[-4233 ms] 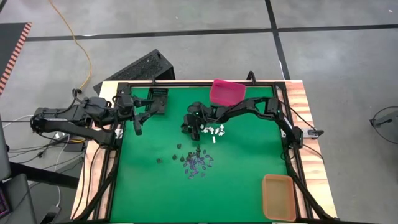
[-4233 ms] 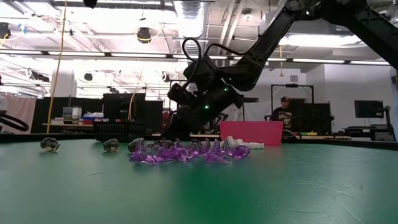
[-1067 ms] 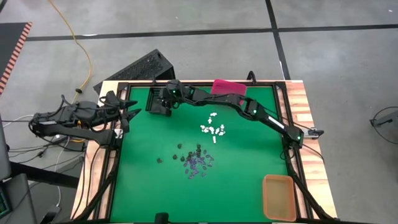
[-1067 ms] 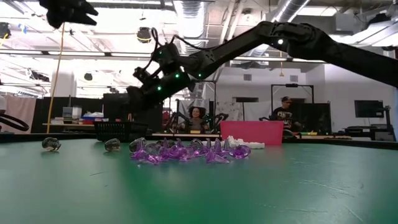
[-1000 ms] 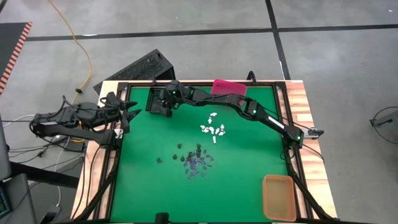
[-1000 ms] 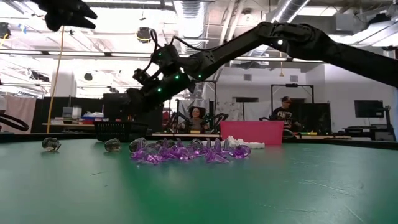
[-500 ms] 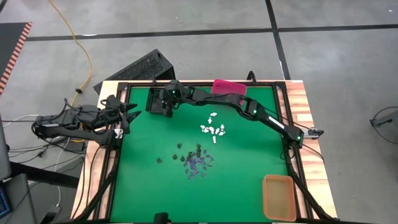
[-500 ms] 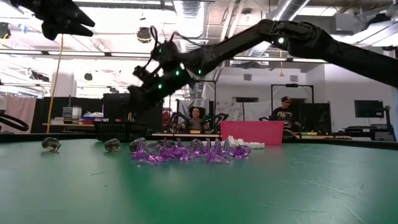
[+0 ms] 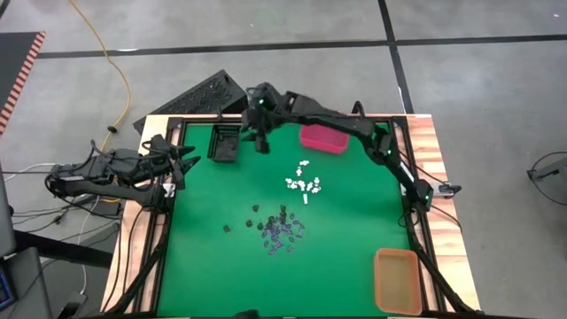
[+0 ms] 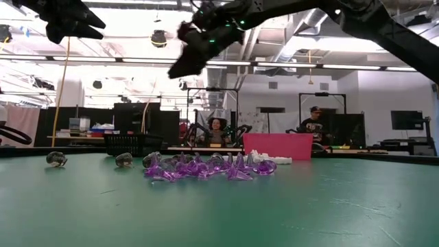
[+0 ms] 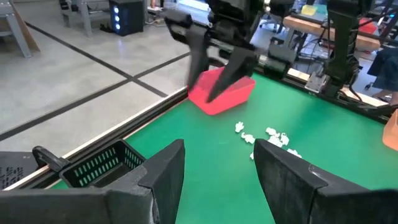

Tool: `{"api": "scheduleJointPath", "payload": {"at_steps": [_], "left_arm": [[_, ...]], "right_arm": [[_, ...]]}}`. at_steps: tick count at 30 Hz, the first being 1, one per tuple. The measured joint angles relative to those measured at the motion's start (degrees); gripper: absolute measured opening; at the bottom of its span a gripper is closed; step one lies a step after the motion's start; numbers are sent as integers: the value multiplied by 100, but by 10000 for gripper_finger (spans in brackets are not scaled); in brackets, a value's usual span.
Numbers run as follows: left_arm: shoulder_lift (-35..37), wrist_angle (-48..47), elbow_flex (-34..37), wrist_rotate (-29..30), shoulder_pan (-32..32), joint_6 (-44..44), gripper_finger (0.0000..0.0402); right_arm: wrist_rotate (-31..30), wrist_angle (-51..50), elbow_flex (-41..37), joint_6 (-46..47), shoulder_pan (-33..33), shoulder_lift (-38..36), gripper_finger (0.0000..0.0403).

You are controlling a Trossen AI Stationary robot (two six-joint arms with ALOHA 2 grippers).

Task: Sort Halloween decoration
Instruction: Put the brown skull toy into the black bin

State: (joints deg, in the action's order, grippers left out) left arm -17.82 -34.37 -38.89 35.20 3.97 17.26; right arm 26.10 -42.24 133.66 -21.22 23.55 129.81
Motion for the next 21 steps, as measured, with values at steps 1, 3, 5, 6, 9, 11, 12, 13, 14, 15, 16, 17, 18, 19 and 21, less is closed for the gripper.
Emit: {"api": "scheduleJointPath", "payload": {"at_steps": [1,3,5,6,9,11,12,13,14,15,16,17,18,19,21], "left_arm": [[0,19,0,0,0,-3,183],[0,88,0,-1,0,-29,183],[0,112,0,0,0,-35,183],[0,110,0,0,0,-30,183],[-2,112,0,-1,1,15,183],[-2,112,0,0,1,86,183],[-2,112,0,-2,0,96,183],[-2,114,0,-2,0,103,183],[-2,121,0,0,0,103,183],[-2,135,0,0,0,101,183],[-2,142,0,6,0,101,183],[-2,142,0,22,0,102,183],[-2,142,0,63,0,99,183],[-2,142,0,116,1,92,183],[-2,148,0,183,0,59,183]], "right_arm": [[332,-450,9,-10,106,-37,154],[930,-1346,9,-121,318,-78,138],[1205,-1901,3,-363,440,-71,120],[1236,-2159,-5,-491,467,-89,111],[1310,-2677,-8,-877,495,-250,82],[1490,-3042,-16,-1075,541,-428,64],[1594,-3180,-106,-1161,581,-549,56],[1661,-3275,-268,-1209,614,-684,49],[1698,-3322,-507,-1232,641,-863,43],[1692,-3339,-799,-1252,660,-1069,37],[1692,-3332,-1132,-1266,679,-1321,32],[1690,-3271,-1497,-1258,702,-1613,28],[1685,-3108,-1909,-1201,699,-1967,25],[1653,-2885,-2347,-1114,698,-2350,23],[1409,-2229,-3234,-798,707,-3124,23]]}}
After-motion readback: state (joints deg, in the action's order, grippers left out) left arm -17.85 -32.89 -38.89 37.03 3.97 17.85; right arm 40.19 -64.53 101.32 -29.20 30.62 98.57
